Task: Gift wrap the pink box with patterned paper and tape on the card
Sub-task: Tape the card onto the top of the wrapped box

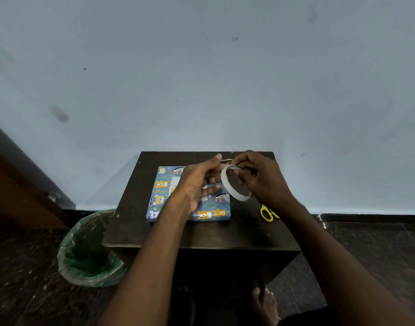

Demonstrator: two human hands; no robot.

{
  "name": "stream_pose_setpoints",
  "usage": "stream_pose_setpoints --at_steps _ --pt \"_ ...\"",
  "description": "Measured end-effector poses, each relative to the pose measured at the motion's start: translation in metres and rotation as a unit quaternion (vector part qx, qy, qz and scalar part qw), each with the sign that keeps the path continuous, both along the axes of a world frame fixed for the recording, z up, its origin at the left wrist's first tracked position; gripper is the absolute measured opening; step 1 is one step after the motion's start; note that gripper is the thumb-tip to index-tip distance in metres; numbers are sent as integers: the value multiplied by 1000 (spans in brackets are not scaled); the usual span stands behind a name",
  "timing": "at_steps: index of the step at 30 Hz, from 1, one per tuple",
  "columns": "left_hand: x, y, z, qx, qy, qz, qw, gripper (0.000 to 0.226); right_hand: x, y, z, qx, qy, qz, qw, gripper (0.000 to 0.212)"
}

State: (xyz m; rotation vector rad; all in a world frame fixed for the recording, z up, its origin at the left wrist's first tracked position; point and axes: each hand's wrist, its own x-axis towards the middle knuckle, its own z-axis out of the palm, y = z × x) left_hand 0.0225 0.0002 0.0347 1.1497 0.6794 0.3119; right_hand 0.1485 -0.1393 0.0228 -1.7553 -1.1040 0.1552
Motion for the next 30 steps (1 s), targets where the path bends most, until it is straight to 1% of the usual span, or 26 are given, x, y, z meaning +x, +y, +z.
stream_pose_setpoints --at_steps 4,7,11,17,22,25,27,30 --pt "0 1 -1 -13 -4 -13 1000 18 1 -1 0 -2 -4 -9 1000 13" --pt "1 1 -3 -8 -4 -17 1000 18 0 -1 0 4 -4 -11 1000 11" --pt "3 -1 -5 -22 -9 -16 1000 12 0 -2 0 -1 -4 -12 1000 13" --pt "11 -4 -12 2 -44 16 999 14 3 0 -4 -24 7 -17 1000 16" --pt "16 -9 -13 9 -81 74 994 5 3 2 -6 -89 5 -56 994 17" --pt "16 -8 -13 5 -100 91 991 5 7 0 -9 -135 10 -79 988 19" --pt "16 -9 -14 9 -108 93 990 8 11 -1 -13 -163 18 -95 982 22" --pt "14 -9 -14 61 -105 53 991 10 11 -2 -17 -169 37 -120 978 23"
